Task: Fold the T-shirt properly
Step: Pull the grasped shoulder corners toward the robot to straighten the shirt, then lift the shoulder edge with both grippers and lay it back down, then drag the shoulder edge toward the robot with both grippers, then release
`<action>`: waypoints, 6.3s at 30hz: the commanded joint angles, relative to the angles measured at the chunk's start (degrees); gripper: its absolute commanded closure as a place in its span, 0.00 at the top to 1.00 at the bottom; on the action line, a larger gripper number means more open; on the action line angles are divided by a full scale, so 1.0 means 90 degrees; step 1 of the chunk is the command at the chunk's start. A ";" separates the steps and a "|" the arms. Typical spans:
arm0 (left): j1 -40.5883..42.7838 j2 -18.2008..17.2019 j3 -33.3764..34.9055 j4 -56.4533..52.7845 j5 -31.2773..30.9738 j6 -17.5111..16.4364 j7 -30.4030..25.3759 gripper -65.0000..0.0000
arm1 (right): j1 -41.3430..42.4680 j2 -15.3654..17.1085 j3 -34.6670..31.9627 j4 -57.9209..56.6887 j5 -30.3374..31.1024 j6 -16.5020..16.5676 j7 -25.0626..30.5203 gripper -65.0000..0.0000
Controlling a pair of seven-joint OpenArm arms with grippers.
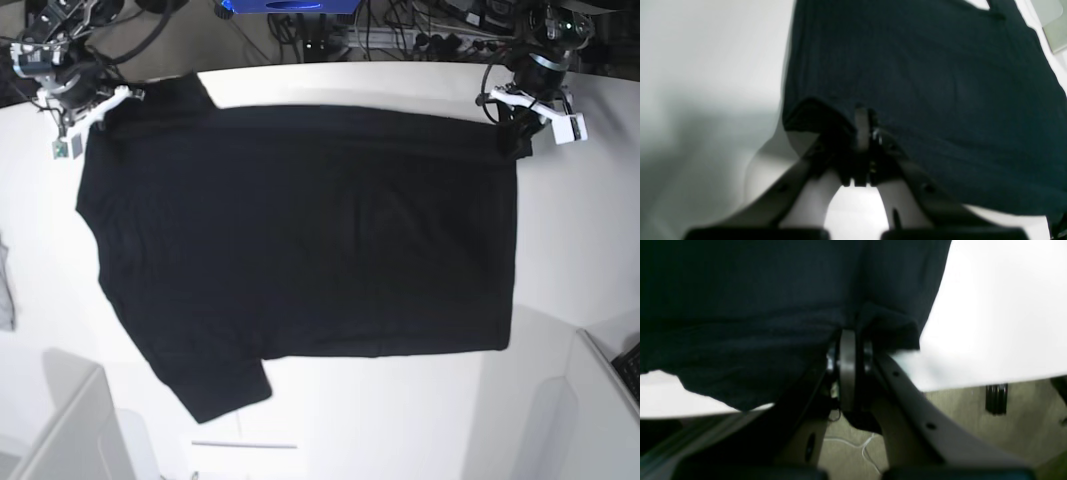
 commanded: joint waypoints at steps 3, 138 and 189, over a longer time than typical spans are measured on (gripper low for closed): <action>-0.0105 -0.0066 -0.0032 0.0106 -0.0080 0.0024 -0.0128 0.00 | 0.0295 0.0147 0.0011 0.0107 0.0046 0.0006 -0.0298 0.00; -0.2898 0.0393 -0.1185 -0.3127 -0.0099 0.0083 0.1171 0.67 | 0.1633 0.0411 0.0881 -0.3263 0.2107 -0.2450 0.0884 0.64; -0.1404 0.0218 -0.1165 -0.2121 -0.0080 0.0083 0.1191 0.00 | 0.0266 0.0332 0.0431 -0.2179 0.2165 -0.2460 0.0874 0.00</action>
